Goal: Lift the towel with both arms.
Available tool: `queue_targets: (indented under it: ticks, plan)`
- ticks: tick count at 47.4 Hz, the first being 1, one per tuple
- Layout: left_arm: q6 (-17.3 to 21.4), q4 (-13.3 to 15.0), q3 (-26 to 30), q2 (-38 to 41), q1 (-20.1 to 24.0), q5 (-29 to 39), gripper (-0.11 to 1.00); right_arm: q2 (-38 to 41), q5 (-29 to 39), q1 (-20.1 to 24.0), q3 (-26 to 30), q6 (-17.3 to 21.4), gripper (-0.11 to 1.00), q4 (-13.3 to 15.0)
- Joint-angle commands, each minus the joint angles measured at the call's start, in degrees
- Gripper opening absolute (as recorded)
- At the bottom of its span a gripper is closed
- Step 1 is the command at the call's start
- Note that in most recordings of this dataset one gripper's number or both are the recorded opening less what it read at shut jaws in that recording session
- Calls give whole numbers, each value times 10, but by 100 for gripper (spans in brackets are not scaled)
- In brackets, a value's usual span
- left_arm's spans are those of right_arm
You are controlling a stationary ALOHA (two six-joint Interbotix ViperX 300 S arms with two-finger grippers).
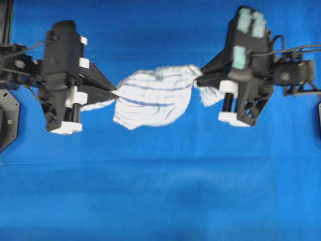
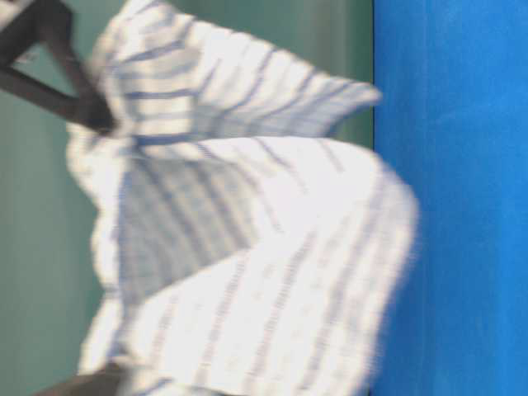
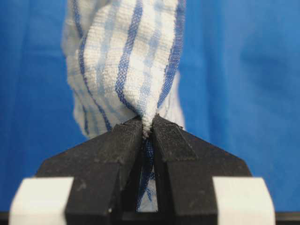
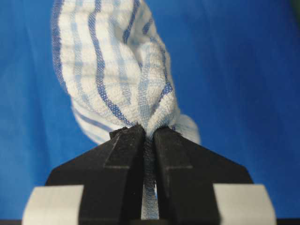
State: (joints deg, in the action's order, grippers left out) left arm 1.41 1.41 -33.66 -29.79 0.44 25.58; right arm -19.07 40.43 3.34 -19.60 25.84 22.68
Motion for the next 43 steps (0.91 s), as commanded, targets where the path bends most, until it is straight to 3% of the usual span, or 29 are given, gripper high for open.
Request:
queue_targets:
  ticks: [1, 10, 24, 43]
  plan:
    - [0, -2, 38, -16, 0, 20, 3, -20, 9, 0, 37, -2, 7, 10]
    - [1, -4, 91, -21, 1, 75, 3, -34, 34, 0, 85, -4, 7, 11]
    - [6, -7, 159, -27, 5, 98, 3, -47, 69, 0, 135, -18, 7, 11]
    - [14, -7, 163, -31, 6, 91, 3, -47, 76, 0, 145, -38, 7, 11]
